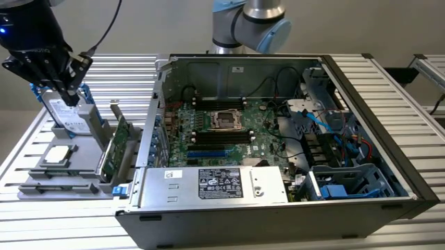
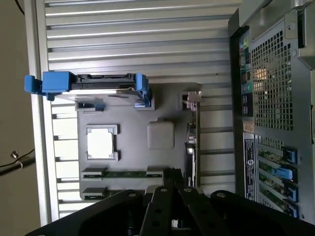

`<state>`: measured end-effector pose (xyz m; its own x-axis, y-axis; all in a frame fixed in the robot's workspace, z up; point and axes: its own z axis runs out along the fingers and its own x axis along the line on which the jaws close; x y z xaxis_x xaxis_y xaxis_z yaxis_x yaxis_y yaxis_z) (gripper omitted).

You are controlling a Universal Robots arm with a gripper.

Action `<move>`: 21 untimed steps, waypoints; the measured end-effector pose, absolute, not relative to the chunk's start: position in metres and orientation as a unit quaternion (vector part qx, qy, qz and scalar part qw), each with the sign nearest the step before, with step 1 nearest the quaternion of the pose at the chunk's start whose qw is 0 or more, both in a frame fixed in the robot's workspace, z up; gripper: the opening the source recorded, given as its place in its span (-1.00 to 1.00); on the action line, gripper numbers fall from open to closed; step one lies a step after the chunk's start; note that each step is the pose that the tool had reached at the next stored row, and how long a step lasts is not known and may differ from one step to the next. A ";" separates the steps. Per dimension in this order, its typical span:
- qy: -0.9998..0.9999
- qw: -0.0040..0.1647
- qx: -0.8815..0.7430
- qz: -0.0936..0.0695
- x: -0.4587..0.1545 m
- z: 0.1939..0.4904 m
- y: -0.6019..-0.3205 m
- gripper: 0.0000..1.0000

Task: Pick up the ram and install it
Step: 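Reach for the ram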

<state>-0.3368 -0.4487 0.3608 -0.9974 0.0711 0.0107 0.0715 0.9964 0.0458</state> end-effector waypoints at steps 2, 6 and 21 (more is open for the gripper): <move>-0.999 0.005 -0.036 -0.023 -0.342 0.360 -0.451 -0.79; -0.999 0.007 -0.036 -0.023 -0.352 0.358 -0.456 -0.79; -0.999 0.011 -0.036 -0.023 -0.376 0.355 -0.482 -0.79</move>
<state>-0.3759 -0.4822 0.3554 -0.9972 0.0710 0.0227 0.0719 0.9964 0.0448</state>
